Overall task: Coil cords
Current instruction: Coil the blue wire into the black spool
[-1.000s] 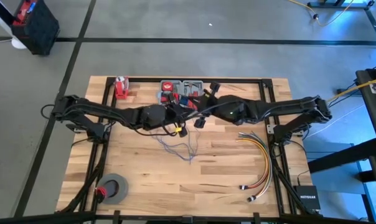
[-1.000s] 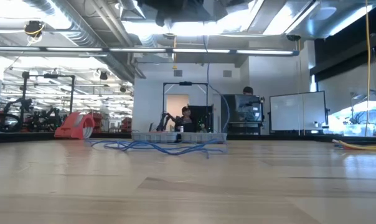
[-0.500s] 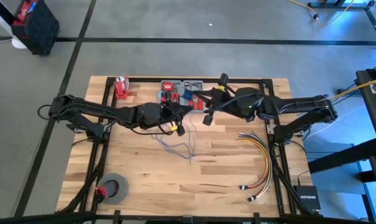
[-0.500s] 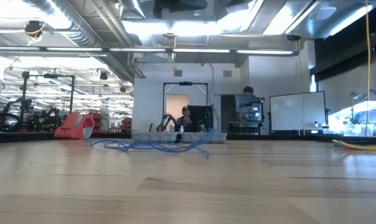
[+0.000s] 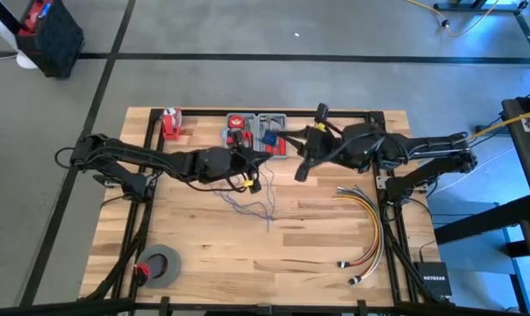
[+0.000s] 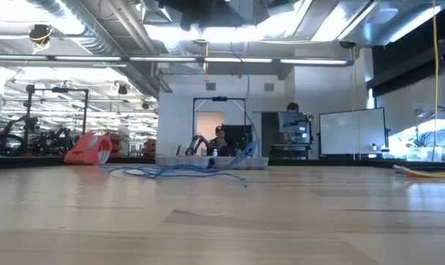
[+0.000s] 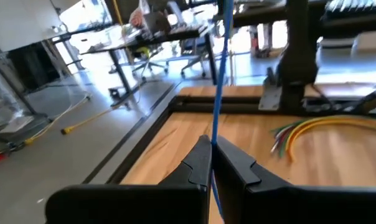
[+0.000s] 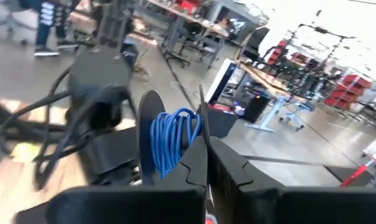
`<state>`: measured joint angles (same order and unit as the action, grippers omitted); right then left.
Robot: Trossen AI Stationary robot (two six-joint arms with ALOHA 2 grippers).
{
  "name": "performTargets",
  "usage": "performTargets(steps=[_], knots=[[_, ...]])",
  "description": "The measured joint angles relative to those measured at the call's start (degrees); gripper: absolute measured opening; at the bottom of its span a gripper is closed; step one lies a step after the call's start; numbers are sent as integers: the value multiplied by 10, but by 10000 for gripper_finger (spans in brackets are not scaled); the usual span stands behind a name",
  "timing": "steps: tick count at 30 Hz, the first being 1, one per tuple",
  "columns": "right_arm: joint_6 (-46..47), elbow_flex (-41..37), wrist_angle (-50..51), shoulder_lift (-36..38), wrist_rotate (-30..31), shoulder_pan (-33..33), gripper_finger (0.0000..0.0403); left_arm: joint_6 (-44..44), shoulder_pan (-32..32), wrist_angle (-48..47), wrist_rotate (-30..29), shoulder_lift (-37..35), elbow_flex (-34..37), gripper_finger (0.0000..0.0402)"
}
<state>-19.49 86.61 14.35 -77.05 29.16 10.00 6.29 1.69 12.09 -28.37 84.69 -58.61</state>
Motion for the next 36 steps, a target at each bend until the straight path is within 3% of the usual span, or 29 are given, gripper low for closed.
performTargets(steps=[8, 14, 19, 23, 28, 36], knots=[[20, 3, 111, -2, 12, 28, 5, 96, -3, -3, -130, -21, 3, 5], [58, -12, 209, -2, 52, 28, 5, 92, 1, -51, -147, -93, 3, 5], [59, -42, 223, -3, 95, 27, 5, 47, 17, -116, -131, -151, 3, 5], [59, -69, 217, -11, 100, 7, 5, 24, 23, -115, -59, -172, 2, 5], [58, -103, 168, -28, 109, -30, 5, 1, 24, -78, 18, -158, 2, 5], [51, -123, 70, -46, 88, -68, 5, 1, 25, 22, 27, -97, 1, 5]])
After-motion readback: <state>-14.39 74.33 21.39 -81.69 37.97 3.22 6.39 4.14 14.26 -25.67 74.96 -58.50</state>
